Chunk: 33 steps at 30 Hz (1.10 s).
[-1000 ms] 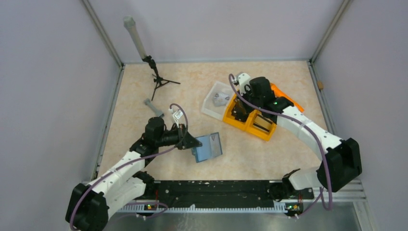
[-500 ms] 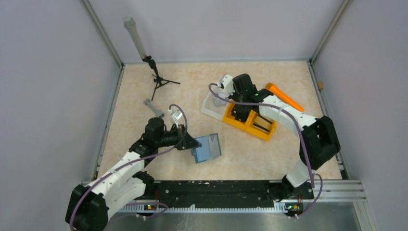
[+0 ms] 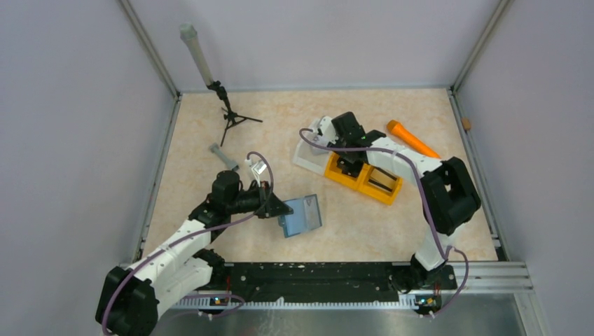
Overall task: Take the credit cards out of the card holder
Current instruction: Place the credit card in the storage box, then remove the credit card from the card holder.
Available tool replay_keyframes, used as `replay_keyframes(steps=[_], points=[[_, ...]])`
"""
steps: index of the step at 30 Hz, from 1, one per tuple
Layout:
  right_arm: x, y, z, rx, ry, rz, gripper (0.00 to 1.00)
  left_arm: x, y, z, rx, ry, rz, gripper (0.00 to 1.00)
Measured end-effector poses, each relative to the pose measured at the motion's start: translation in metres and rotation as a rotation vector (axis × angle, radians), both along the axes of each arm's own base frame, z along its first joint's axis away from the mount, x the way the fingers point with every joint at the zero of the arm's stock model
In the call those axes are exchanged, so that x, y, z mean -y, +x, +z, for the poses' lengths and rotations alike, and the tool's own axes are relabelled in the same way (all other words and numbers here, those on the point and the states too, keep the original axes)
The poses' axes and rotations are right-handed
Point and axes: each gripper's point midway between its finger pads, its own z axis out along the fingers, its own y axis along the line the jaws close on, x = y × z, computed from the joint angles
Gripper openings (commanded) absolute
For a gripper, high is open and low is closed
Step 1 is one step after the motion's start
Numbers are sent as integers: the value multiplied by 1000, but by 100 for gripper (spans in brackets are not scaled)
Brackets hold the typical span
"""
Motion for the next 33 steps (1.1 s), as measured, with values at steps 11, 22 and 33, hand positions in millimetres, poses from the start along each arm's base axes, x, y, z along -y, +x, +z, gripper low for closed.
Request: replay_keyframes(steps=[11,22,33], points=[[-24,-18,35,-26,199,9,62,0,1,-2,-1,5,-1,0],[-52,-104,98,-88,806,-64,83,7,6,19,30,-76,-2,0],[-55,-197,63,-329,1206,-121,99,14,-1,47,53,-218,-42,0]])
